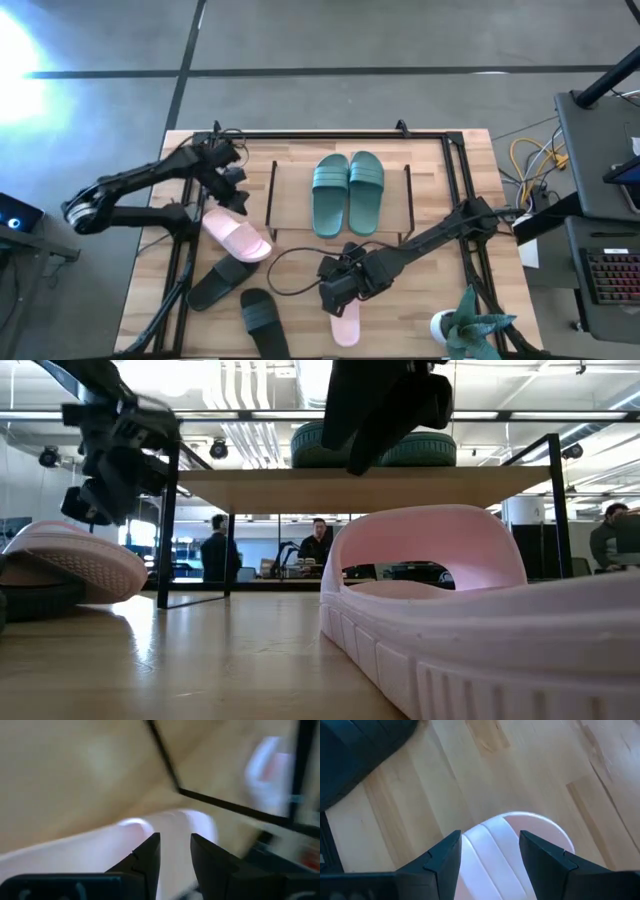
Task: Pick and place slides into the shelf
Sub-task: Move the top pink slipper to the right of the bottom pink slipper
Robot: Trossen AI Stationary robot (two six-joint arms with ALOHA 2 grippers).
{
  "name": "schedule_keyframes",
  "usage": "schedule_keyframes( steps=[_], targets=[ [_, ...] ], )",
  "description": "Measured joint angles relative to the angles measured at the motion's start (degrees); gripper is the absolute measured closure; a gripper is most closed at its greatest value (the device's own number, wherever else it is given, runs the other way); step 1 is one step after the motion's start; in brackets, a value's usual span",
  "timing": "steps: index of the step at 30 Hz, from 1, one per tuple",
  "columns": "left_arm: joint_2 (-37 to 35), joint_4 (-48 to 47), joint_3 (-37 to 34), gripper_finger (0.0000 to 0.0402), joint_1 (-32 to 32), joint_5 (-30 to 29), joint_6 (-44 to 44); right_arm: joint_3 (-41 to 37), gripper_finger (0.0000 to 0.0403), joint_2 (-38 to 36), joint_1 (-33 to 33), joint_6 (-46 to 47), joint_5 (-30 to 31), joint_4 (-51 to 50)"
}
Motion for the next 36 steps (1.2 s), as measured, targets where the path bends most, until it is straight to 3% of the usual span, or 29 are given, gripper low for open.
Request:
schedule_keyframes(
  steps=[3, 6, 12, 16, 20, 29, 36],
  targets=[
    [4.08, -1.55, 0.36, 0.0309, 4.01, 8.03, 4.6, 0.0, 0.0211, 0.0, 0.26, 1.65, -0.01, -0.43],
    [7.85, -6.44, 0.23, 0.0309, 6.65, 4.32, 9.7, -0.03, 0.0211, 0.0, 0.61, 3.21, -0.01, -0.43],
    [14.09, -15.07, -0.4, 0.0309, 7.6, 4.63, 19.8, -0.2, 0.0211, 0.0, 1.15, 5.86, 0.46, -0.37],
    [16.22, -14.49, -1.76, 0.0309, 7.6, 6.48, 20.86, -0.2, 0.0211, 0.0, 1.25, 6.72, 0.49, -0.39],
    [16.78, -13.94, -4.03, 0.0309, 7.6, 12.01, 22.61, -0.2, 0.0211, 0.0, 1.25, 7.45, 0.71, -0.35],
    [15.23, -8.8, -6.26, 0.0309, 7.4, 16.32, 20.62, -0.2, 0.0211, 0.0, 1.25, 9.88, 2.03, -0.16],
    [14.26, -6.61, -7.31, 0.0309, 5.21, 16.5, 18.16, -0.2, 0.0211, 0.0, 1.25, 9.9, 2.02, 0.02]
  ],
)
